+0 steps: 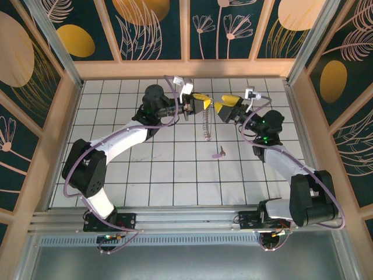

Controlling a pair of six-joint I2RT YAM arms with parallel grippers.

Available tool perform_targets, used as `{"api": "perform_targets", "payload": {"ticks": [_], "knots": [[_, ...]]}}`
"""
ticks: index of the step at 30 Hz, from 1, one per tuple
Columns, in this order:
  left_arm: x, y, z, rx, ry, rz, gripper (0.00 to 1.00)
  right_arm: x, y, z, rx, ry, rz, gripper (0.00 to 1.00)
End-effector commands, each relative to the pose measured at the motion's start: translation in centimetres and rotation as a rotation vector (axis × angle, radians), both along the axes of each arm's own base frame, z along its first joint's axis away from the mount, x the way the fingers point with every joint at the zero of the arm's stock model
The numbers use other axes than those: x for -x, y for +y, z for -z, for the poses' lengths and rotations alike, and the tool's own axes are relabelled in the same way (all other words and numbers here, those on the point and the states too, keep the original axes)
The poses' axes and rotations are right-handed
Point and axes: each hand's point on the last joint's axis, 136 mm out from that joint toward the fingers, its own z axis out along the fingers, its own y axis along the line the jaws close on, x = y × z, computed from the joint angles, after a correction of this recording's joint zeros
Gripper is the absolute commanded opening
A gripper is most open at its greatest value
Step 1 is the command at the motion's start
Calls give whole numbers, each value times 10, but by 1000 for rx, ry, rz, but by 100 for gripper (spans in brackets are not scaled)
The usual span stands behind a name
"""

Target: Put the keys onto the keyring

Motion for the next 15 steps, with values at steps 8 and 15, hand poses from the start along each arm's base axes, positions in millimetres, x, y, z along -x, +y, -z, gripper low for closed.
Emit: {"api": "perform_targets", "payload": {"ticks": [8,15], "knots": [[10,7,-18,-7,-100,96,0,10,-7,5,-32,-113,7,99],[9,11,-17,-1,-75,151,0,28,5,2,-61,-165,-140,58]]}}
